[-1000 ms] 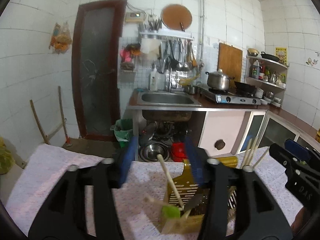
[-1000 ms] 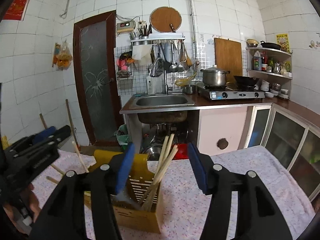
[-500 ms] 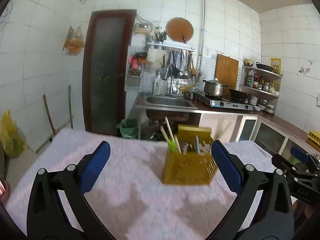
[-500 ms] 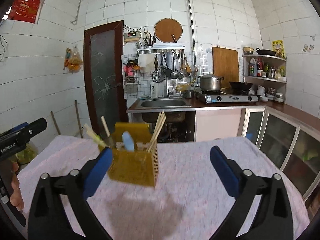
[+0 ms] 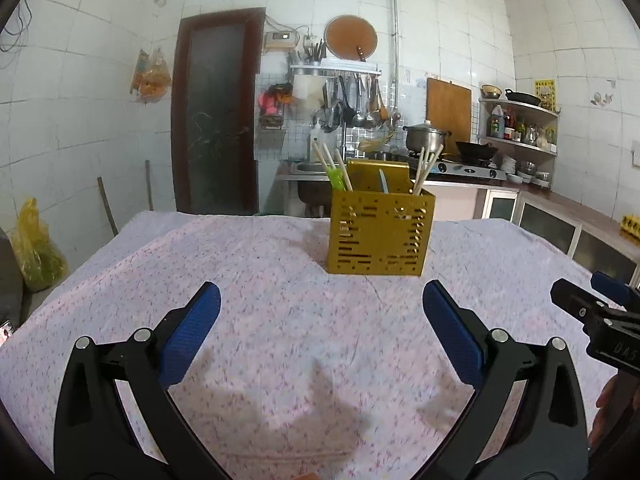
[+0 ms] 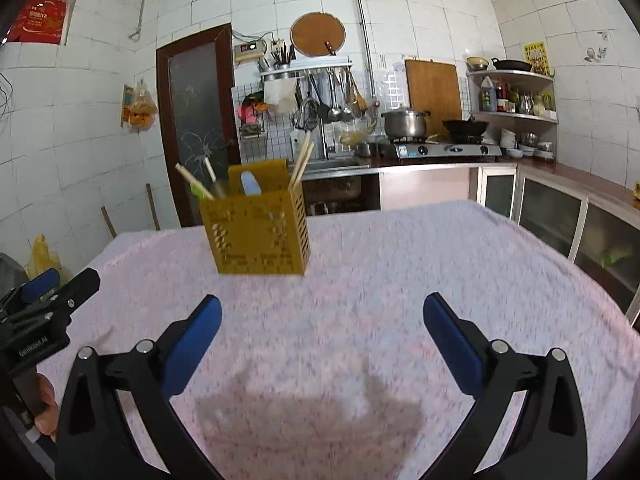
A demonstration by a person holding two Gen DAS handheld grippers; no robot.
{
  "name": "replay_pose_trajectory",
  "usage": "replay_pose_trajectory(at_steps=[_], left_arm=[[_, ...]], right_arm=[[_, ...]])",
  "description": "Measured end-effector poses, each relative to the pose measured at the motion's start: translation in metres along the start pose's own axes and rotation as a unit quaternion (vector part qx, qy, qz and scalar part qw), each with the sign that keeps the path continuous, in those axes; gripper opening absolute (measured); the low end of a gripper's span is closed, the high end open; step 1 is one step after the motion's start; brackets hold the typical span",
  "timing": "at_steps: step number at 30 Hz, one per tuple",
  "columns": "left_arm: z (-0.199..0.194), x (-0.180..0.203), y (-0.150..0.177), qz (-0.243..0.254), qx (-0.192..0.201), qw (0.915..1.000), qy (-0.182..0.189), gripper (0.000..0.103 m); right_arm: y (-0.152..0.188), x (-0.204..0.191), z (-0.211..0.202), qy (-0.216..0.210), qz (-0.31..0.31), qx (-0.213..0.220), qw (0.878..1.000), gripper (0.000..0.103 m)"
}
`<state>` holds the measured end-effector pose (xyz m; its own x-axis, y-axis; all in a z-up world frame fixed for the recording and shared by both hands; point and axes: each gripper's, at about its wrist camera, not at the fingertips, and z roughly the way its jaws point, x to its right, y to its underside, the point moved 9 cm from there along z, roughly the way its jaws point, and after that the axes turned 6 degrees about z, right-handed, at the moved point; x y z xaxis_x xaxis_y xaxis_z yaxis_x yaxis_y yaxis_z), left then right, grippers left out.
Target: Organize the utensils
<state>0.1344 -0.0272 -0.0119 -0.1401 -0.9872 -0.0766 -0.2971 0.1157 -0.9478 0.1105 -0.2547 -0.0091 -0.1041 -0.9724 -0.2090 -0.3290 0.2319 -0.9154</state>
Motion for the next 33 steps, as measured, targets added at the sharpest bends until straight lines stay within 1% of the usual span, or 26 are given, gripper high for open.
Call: replay_pose_trajectory(at_steps=[2,5,9,17,25,33], left_arm=[[0.001,0.004,0.009,0.011,0.003,0.9999,-0.005,0.098],[0.008,0.011,0.017,0.021,-0.01,0.9997,-0.004,0.098],[0.01,0.008,0.018,0.015,-0.013,0.9998,-0.001,0.098],[0.006,0.01,0.018,0.019,-0.003,0.9998,-0.009,0.098],[0.001,0.011,0.016,0.024,0.007,0.9996,-0.012,0.098],[-0.005,0.013,0.014,0.023,0.017,0.9996,-0.006,0.098]], right_arm=[[0.007,-0.003,0.0,0.001,-0.009,0.004,1.0,0.099],[0.012,-0.007,-0.003,0.002,-0.018,0.017,1.0,0.098],[0.013,-0.009,-0.007,0.008,-0.033,0.036,0.999,0.099],[0.014,-0.006,-0.011,0.006,-0.026,0.043,0.999,0.099],[0.016,0.0,-0.015,0.014,-0.018,0.048,0.999,0.099],[0.016,0.001,-0.019,0.018,-0.024,0.054,0.998,0.099]])
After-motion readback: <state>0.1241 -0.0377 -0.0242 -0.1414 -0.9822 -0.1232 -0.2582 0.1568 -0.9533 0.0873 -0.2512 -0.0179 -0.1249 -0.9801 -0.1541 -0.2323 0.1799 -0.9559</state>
